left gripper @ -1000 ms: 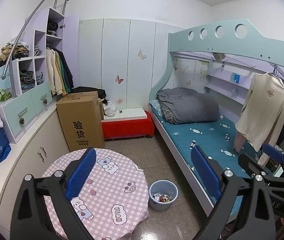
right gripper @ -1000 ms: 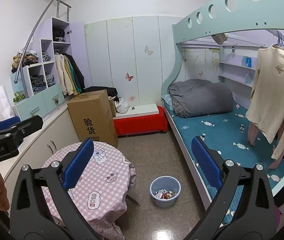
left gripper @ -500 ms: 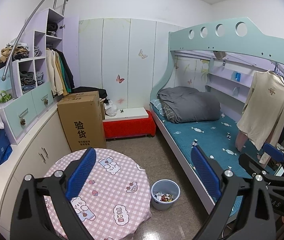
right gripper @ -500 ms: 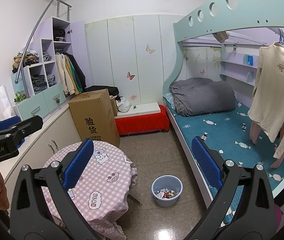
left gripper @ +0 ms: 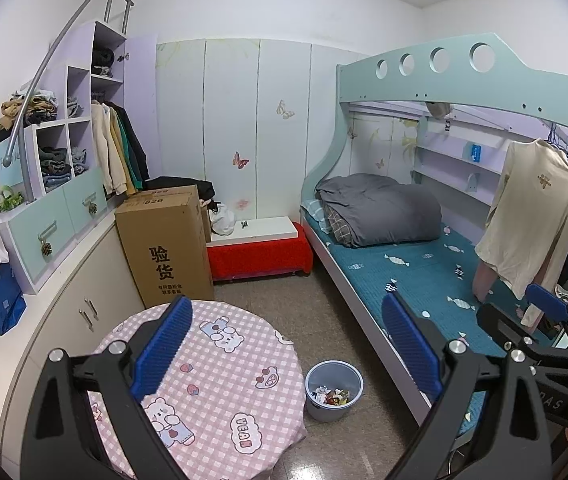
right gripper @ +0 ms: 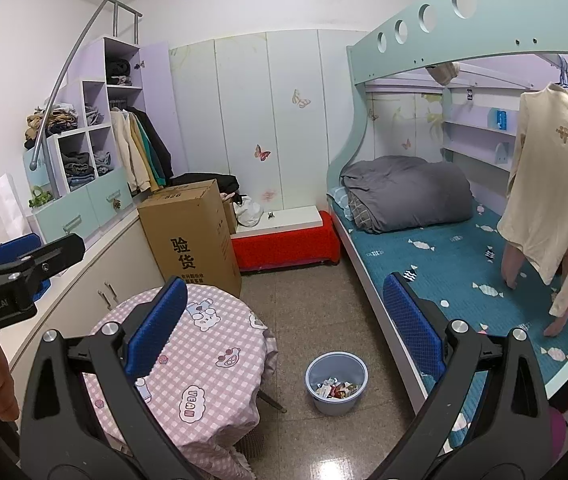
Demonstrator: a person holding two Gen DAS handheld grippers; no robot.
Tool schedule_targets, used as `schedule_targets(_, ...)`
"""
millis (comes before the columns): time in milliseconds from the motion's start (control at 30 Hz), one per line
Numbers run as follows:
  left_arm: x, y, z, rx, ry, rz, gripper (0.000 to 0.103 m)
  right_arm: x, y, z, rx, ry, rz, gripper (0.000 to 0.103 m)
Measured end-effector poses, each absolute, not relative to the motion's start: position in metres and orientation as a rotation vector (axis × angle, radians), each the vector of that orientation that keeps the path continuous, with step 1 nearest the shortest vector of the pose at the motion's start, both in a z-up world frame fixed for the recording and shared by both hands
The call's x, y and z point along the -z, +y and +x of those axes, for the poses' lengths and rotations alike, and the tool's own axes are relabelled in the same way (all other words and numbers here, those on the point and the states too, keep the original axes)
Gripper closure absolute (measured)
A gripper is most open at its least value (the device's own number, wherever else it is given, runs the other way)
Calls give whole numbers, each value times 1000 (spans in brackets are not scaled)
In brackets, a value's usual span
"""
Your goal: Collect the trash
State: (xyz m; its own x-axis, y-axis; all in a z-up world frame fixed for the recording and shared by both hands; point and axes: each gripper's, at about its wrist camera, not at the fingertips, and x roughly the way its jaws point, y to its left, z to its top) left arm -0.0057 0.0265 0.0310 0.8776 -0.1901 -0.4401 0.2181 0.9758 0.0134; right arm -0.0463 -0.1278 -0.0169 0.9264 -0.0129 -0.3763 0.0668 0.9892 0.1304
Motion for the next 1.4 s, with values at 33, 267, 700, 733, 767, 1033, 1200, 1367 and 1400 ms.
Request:
schedule_targets(33,-31,26,-6,213,451,65,9,17,-128,-47,42,383,143,7)
schedule_targets(267,-33,24,-5,215,448,65,9,16,-128,-47,43,382,143,7)
schedule_targets(700,-34,22,-5,214,449,68,9,18,-132,-50,41,388,152,7)
schedule_targets(733,-34,22,-5,214,449,68,9,17,-134,-50,43,388,154,7)
schedule_targets(767,-35,22,-5,215,449,69,9,17,-133,-52,44,387,155,7)
schedule_targets(1033,-34,19,-3,222,450,77,9,14,-137,-51,49,392,163,7)
schedule_targets(1200,-33,18,-3,223,451,77,9,13,-136,-51,51,393,163,7)
schedule_targets(1367,-33,16,-3,227,451,79,9,14,-139,-52,55,395,166,7)
schedule_targets(1400,-32,16,-3,227,451,80,9,14,-140,-51,55,396,166,7)
